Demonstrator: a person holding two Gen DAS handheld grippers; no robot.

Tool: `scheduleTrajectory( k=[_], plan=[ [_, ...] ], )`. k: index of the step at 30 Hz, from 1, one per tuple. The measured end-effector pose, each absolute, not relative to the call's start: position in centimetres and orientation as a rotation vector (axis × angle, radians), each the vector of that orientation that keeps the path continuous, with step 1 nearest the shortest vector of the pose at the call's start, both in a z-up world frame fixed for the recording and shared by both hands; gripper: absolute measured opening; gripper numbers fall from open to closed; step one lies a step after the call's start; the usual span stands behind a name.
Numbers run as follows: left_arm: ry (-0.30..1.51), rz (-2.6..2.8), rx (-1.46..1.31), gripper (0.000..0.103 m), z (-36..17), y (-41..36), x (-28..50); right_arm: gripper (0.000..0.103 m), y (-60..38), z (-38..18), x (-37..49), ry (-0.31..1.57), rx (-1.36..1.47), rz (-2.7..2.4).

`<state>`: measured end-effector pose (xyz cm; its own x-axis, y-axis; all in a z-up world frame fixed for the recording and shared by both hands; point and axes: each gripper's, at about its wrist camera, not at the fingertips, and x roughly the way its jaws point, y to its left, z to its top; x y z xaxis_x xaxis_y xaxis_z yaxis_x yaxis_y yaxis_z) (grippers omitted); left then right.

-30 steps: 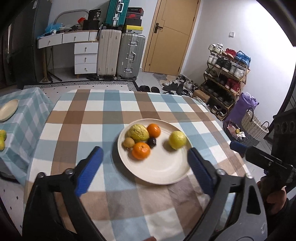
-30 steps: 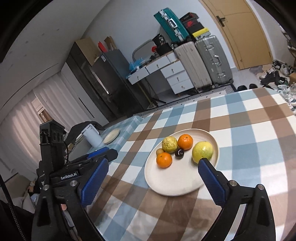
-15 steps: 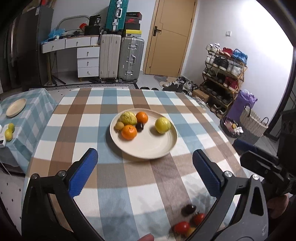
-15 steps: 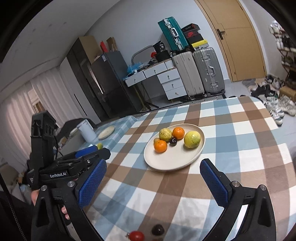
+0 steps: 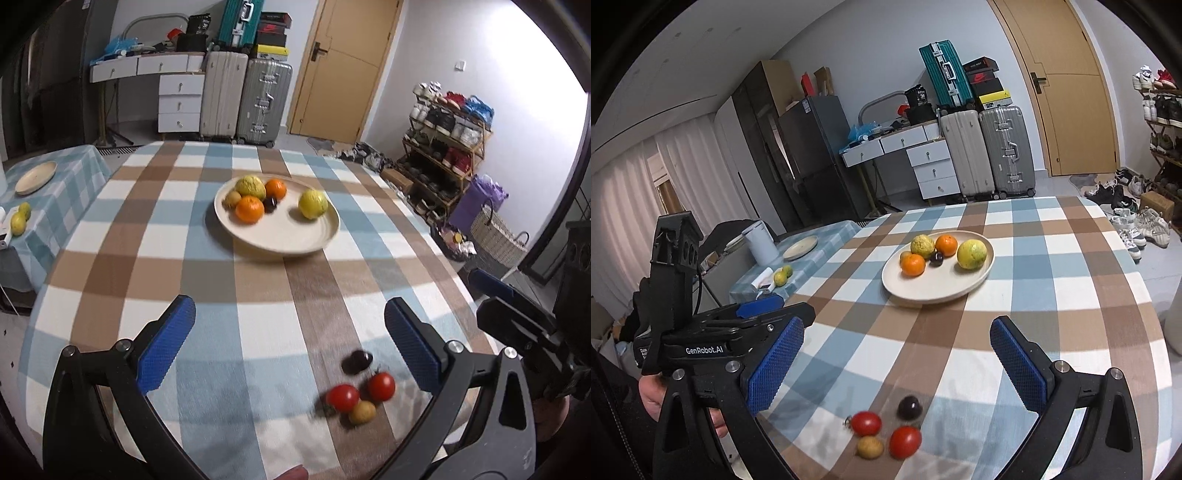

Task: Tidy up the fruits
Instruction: 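Withdraw both tools from the plate back to the remaining tomatoes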

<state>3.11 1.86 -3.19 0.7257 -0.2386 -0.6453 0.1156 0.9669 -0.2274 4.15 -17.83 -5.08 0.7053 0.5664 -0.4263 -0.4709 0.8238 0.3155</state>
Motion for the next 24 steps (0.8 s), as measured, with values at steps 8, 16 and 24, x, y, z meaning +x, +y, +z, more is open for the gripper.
scheduleTrajectory(
  k=[8, 16, 24],
  plan=[
    [0.79, -0.224, -0.184, 0.102, -6.1, 1.1, 1.3, 0.103, -18.0, -7.4, 1.5, 0.576, 0.195, 0.573],
    [0.856, -0.227, -0.197, 0.102, -9.7, 1.1, 0.1, 0.103, -18.1, -10.9, 0.4, 0.668, 0.221, 0.57],
    [0.904, -0.236, -0.203, 0.102, -12.3, 1.0, -0.7, 0.103, -18.0, -13.4, 0.5, 0.721, 0.268, 0.566]
  ],
)
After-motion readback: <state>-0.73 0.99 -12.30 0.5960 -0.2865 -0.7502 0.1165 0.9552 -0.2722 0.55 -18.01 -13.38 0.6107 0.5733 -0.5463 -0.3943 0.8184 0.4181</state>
